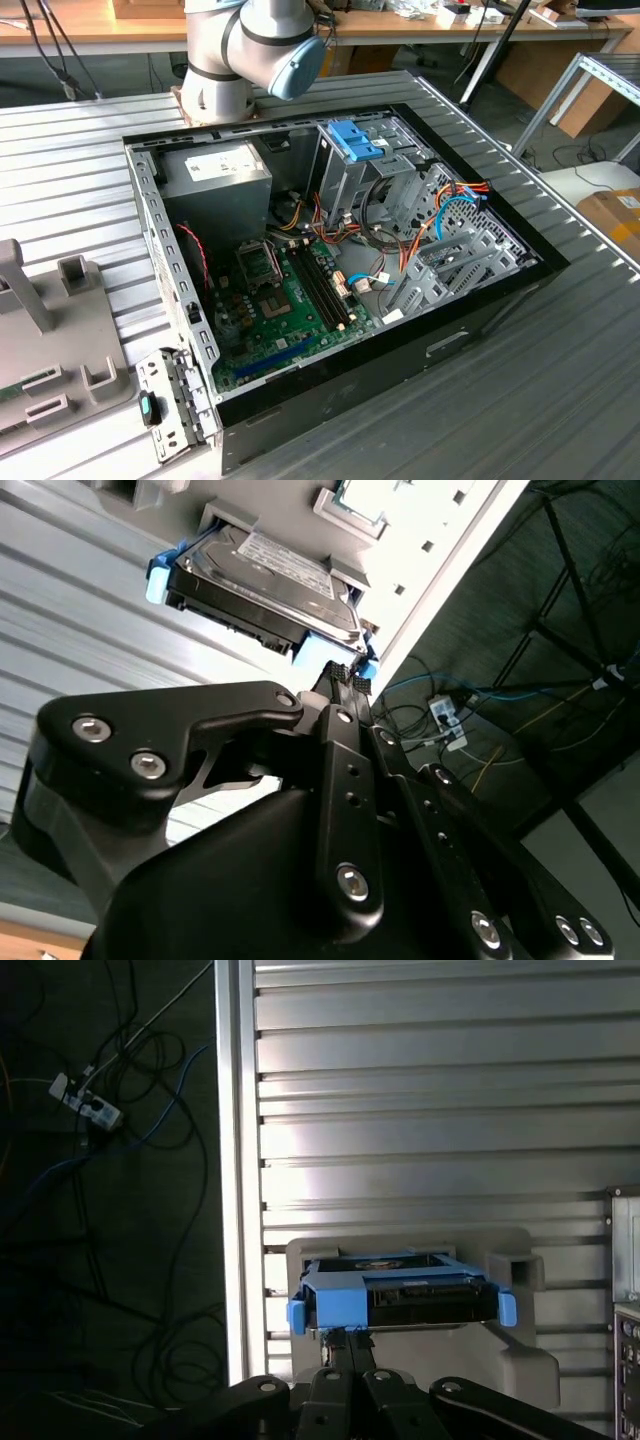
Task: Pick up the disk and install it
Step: 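Reach for the disk, then pick up the disk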
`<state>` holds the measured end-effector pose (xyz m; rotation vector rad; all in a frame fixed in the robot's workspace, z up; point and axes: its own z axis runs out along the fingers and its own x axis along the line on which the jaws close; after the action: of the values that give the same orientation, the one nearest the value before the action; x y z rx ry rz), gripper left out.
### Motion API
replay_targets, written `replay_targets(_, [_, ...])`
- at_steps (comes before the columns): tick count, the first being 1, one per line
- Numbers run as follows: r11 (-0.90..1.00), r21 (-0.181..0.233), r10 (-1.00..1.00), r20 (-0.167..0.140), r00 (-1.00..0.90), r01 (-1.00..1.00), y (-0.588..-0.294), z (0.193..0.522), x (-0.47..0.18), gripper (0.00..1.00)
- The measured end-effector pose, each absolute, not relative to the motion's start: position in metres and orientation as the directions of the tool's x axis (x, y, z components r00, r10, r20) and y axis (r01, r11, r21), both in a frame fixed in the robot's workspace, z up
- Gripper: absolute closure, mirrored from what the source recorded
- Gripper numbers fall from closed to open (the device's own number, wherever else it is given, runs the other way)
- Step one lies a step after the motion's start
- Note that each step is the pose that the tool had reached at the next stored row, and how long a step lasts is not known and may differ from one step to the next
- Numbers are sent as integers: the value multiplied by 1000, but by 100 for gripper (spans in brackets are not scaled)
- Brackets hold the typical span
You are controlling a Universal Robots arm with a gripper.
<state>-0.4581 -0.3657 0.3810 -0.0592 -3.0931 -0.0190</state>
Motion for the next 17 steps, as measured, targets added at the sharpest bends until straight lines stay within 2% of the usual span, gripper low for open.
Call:
replay_targets(6, [999, 20, 36, 38, -999, 37, -366, 381, -461, 89])
replay_targets(17, [999, 20, 36, 38, -999, 37, -366, 380, -454, 89])
